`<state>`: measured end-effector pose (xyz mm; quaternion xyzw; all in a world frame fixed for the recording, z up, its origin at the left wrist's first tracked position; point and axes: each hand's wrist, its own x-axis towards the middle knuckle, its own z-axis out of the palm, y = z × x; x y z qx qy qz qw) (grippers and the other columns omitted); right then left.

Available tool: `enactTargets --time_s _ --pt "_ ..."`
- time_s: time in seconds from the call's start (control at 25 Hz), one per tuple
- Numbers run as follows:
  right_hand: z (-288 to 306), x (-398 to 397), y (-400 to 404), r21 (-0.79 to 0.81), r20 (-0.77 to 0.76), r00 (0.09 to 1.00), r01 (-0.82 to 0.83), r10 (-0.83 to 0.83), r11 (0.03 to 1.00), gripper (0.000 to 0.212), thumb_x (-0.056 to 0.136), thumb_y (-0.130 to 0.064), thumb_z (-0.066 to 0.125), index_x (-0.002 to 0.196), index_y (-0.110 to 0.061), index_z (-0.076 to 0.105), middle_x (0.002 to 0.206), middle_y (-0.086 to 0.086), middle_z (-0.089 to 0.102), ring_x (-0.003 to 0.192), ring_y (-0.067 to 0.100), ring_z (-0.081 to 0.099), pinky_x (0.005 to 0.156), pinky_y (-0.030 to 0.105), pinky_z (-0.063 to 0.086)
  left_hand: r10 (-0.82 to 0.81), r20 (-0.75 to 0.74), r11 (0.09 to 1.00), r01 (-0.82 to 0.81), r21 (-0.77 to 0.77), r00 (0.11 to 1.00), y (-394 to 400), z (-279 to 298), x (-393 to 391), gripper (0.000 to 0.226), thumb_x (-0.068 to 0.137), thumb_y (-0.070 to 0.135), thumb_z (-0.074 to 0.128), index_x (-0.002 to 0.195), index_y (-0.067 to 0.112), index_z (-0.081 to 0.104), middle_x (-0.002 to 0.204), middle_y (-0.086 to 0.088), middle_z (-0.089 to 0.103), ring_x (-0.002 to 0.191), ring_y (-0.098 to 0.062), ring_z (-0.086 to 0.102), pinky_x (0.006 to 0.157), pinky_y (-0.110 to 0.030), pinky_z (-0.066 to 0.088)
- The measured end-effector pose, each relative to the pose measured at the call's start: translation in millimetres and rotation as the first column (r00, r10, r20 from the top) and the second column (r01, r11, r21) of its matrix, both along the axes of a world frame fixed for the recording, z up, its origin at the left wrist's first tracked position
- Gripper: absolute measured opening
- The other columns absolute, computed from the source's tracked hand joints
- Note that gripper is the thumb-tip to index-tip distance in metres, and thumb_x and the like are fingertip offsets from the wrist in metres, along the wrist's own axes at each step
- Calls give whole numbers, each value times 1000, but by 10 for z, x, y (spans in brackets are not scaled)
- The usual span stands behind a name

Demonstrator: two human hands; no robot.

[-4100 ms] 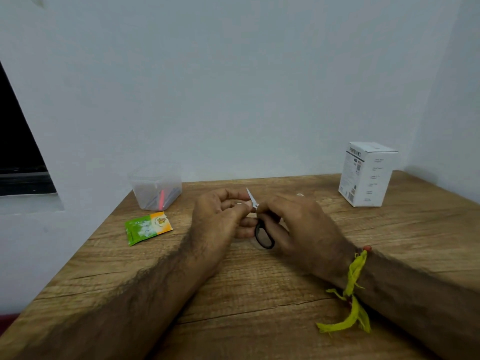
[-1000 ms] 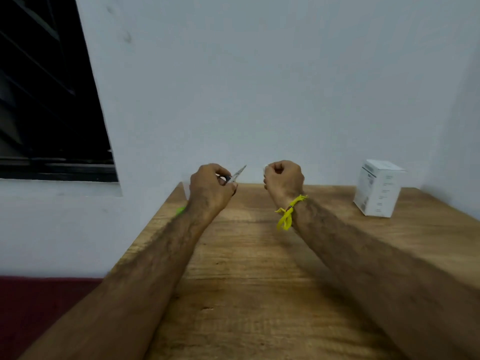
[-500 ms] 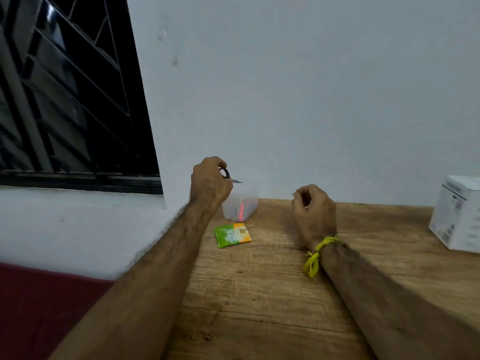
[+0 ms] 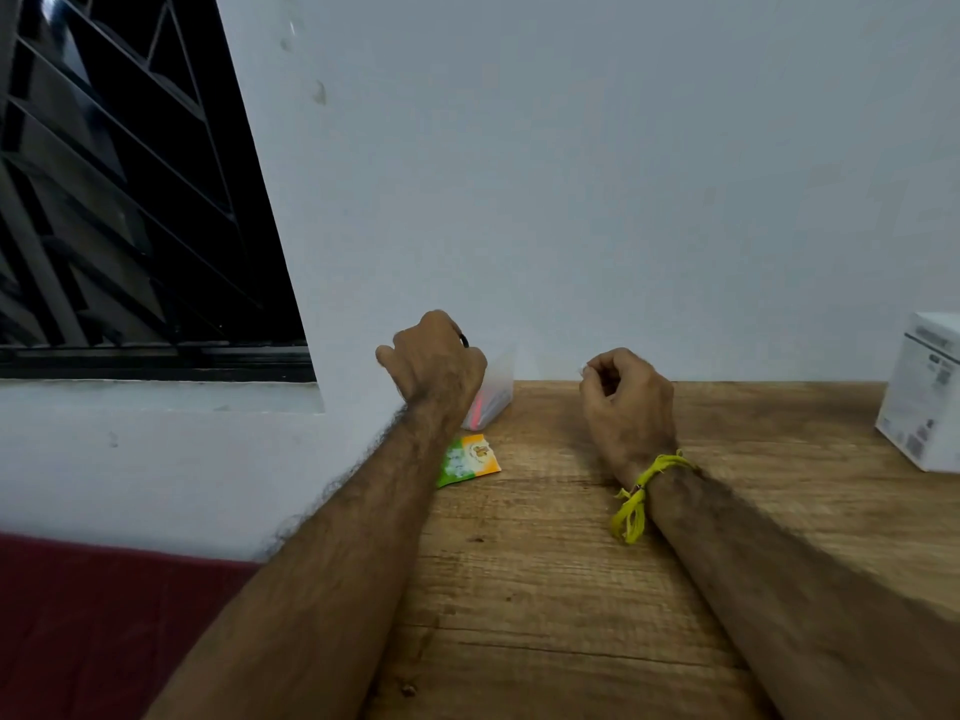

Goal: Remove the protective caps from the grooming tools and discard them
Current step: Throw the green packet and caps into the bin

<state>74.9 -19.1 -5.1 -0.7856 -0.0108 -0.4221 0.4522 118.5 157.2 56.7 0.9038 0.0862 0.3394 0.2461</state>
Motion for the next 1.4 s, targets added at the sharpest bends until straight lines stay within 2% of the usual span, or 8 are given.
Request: enactTargets --time_s 0.2,0.36,0.56,0.72,0.88,1.0,1.16,1.4 --pt "11 -16 4 18 -9 1000 -2 2 1000 7 91 -12 64 85 -11 66 85 3 68 80 18 61 69 22 42 73 -62 994 -67 91 995 -41 8 8 26 83 35 70 106 22 70 116 -3 60 115 -25 50 85 -37 35" --pt "1 13 -16 44 -21 1000 -3 3 999 7 91 -13 64 85 -12 66 85 3 68 81 18 62 70 23 44 20 -153 993 -37 -108 988 20 -24 112 24 77 23 68 100 19 74 111 -3 66 110 -26 56 86 -40 53" --pt "-5 39 -54 133 -56 998 -10 18 991 8 90 -15 66 83 -14 69 81 -1 69 79 17 64 72 26 49 -6 -138 985 -18 -172 990 43 -60 119 35 82 47 67 97 17 76 102 -4 73 100 -27 65 80 -43 59" --pt "-27 131 -120 368 -187 948 -176 258 913 12 90 -17 70 79 -17 71 78 2 73 73 20 70 66 36 59 -14 63 997 19 -80 998 123 -19 -120 31 93 43 63 111 19 72 119 -6 64 119 -27 53 93 -44 50" --pt "30 98 -183 558 -186 884 -265 430 786 13 94 -10 67 82 -9 69 79 9 70 63 16 63 50 27 51 -236 232 972 227 65 944 167 -95 -611 14 94 33 63 102 24 71 104 8 68 103 -15 59 90 -38 50" --pt "44 60 -234 619 -149 853 -314 500 720 12 94 -7 67 83 -5 70 76 7 69 66 18 63 47 24 51 -379 -45 924 381 30 924 249 -303 -854 13 91 38 67 95 27 73 93 15 71 90 -6 65 83 -33 56" --pt "56 -22 -249 606 -158 842 -330 516 724 9 94 -4 67 85 -2 68 74 9 67 61 16 62 47 23 52 -332 -422 924 380 33 844 333 -401 -909 50 85 48 73 126 21 63 129 2 59 120 -16 53 94 -27 44" --pt "65 -113 -223 519 -221 845 -321 487 792 8 94 -3 66 86 -3 68 79 13 68 64 17 63 49 22 53 -359 -435 900 430 74 826 353 -383 -827 64 79 51 78 132 21 59 134 -2 58 123 -18 51 98 -29 44"
